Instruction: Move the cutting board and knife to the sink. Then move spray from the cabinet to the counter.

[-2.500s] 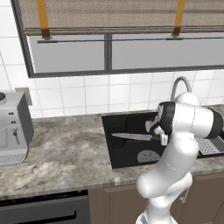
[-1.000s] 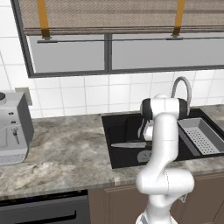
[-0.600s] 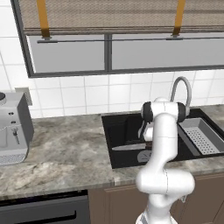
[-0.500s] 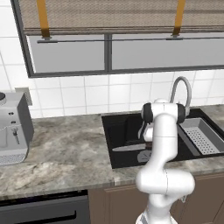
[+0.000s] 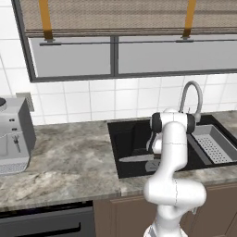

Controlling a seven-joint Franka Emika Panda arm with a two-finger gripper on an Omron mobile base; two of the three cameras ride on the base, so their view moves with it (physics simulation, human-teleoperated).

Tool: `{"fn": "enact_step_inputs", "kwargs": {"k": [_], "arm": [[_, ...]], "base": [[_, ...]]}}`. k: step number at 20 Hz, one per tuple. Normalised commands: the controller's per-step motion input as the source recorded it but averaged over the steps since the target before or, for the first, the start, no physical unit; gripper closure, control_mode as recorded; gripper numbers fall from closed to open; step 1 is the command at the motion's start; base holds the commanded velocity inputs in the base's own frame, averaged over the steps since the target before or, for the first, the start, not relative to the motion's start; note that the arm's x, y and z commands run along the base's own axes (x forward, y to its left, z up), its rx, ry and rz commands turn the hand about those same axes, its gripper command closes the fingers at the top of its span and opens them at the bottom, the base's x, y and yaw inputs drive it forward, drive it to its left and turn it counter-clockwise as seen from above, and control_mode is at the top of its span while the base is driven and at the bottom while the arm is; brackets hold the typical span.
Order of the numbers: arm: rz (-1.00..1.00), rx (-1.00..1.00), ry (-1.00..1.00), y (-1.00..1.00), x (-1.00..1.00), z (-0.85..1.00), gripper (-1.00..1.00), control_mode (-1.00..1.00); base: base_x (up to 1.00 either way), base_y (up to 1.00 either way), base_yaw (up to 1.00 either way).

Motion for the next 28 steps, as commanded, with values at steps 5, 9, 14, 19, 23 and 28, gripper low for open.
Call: {"fn": "enact_step_inputs", "kwargs": {"k": [5,9,14,19,23,28], "arm": [[-0.02,-0.02,0.0,0.0,0.04,-0.33,1.0,-1.0],[-0.03,-0.02,0.0,0.0,0.17,-0.35,1.0,-1.0],[-0.02,-0.02,0.0,0.0,0.18,-0.42,1.0,-1.0],[-0.01,-0.01,-0.01,0.0,0.03,-0.22,-1.0,-1.0],[0.0,0.0,-0.08,-0.02,-0.22,0.18,-1.0,-1.0],[0.0,0.01,-0.11,-0.01,-0.28,0.33,-1.0,-1.0]], "base": [[0.0,0.0,0.0],[0.0,0.0,0.0],[0.0,0.0,0.0],[0.0,0.0,0.0],[0.0,0.0,0.0],[0.0,0.0,0.0]]}}
